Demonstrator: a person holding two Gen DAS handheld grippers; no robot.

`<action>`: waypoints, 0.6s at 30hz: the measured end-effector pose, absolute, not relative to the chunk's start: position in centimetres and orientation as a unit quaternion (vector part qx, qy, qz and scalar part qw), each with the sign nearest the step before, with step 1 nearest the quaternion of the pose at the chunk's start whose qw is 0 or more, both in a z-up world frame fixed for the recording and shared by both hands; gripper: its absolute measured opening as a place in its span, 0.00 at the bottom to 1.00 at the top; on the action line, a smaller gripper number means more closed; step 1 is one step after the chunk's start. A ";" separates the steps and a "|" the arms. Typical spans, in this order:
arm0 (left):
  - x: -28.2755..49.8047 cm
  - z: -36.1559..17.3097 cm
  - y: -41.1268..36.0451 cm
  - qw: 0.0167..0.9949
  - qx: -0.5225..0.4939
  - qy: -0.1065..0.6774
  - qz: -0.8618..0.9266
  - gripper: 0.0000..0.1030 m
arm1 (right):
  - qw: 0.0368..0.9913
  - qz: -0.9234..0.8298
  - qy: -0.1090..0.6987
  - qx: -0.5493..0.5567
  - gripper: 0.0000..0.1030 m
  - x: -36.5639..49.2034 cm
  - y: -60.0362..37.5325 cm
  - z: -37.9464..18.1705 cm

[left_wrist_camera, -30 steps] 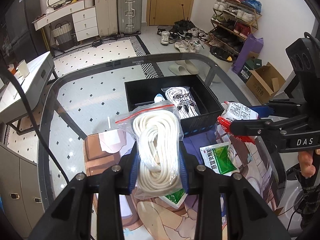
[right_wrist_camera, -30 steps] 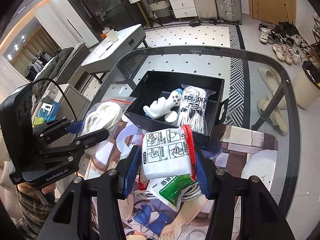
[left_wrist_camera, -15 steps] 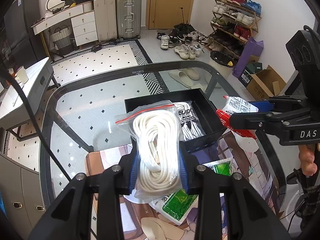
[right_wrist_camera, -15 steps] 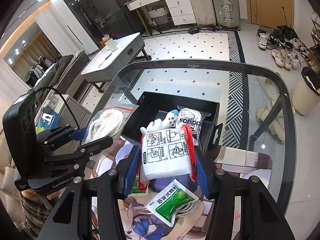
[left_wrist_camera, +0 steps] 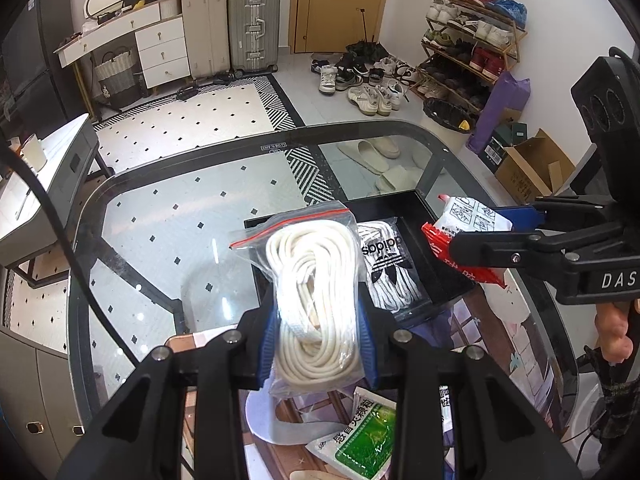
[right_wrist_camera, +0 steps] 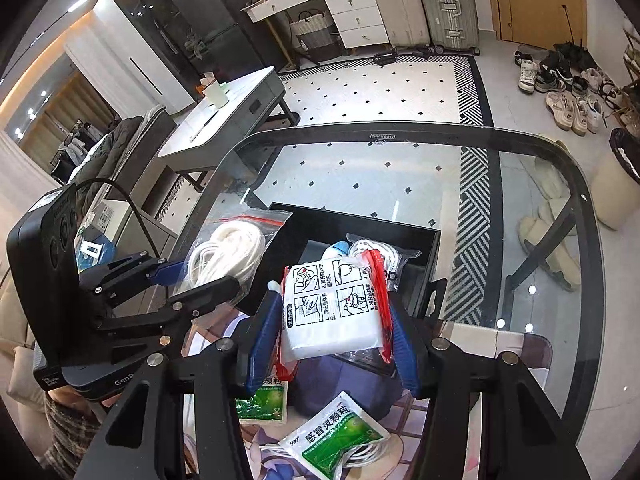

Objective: Organize soft objects

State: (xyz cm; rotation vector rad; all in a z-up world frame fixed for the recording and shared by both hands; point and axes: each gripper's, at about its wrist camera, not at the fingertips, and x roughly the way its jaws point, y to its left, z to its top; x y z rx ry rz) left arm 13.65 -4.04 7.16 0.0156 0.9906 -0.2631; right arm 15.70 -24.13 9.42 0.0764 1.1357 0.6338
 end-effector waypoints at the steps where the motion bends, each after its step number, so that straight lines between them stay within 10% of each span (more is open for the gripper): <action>1: 14.0 7.0 -4.1 0.870 0.006 0.476 -0.126 0.32 | 0.794 0.295 0.530 0.036 0.51 16.0 -24.1 9.2; 18: 17.1 3.5 -5.4 0.850 0.007 0.507 -0.143 0.32 | 0.771 0.297 0.561 0.046 0.51 19.5 -22.5 4.4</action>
